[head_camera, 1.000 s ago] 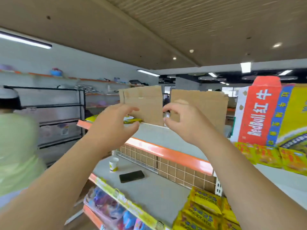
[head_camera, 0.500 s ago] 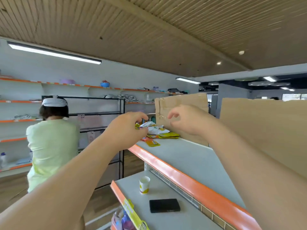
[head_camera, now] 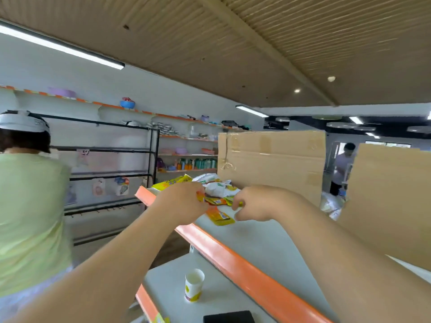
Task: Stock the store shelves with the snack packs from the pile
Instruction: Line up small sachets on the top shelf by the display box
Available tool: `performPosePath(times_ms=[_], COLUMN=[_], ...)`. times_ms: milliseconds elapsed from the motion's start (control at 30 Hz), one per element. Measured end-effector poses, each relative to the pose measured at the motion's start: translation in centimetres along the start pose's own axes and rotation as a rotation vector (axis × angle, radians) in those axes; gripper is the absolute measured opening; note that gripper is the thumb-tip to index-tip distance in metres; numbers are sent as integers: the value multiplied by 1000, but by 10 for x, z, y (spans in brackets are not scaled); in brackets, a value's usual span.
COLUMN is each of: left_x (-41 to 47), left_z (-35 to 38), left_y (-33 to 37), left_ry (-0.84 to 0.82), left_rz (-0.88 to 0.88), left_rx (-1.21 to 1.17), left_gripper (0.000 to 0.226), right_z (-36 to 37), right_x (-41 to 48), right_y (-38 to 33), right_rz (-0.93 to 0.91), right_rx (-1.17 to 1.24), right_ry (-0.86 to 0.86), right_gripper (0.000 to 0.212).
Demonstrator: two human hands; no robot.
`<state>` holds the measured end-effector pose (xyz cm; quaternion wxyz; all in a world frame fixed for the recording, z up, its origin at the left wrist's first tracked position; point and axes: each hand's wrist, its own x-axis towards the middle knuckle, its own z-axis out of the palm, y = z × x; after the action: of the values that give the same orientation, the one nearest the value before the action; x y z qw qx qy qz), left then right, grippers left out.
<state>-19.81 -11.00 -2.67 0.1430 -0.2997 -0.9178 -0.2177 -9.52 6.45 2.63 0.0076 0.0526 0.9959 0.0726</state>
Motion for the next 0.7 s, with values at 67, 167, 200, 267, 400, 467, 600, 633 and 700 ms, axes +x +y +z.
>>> performPosePath(times_ms=[67,167,200,267,400,467,600,633,700], left_x=[21,52,61,78,97,99,97,97,95], left_z=[16,32,36,44,67,76,79,79,80], left_y=[-18,-38,-42,-48,-52,-55,-59,-60,-61], left_ry=[2,32,31,27,29,59,108,121,171], left_rz=[26,29,22,16,34,35,26,23,37], left_rx=[8,-10,-15,-26,-6,-24,-139,-159,-181], left_gripper=[32,30,31,32,27,27,23,21,16], right_z=[6,12,14,23,42,48,51,50,46], right_x=[28,67,78,98,112,113,110,108,105], right_y=[-10,-23,-27,-32,-32,-28,-25,-25,-22], right_rz=[22,75,90,104,130,142,171,184,214], right_rx=[-11,-3,17,66,125,156,208,227,257], right_ry=[-48,-86,-94,-98,-61,-48,-53,-53,-35], right_gripper=[34,38,38,35,35,36,36,38,37])
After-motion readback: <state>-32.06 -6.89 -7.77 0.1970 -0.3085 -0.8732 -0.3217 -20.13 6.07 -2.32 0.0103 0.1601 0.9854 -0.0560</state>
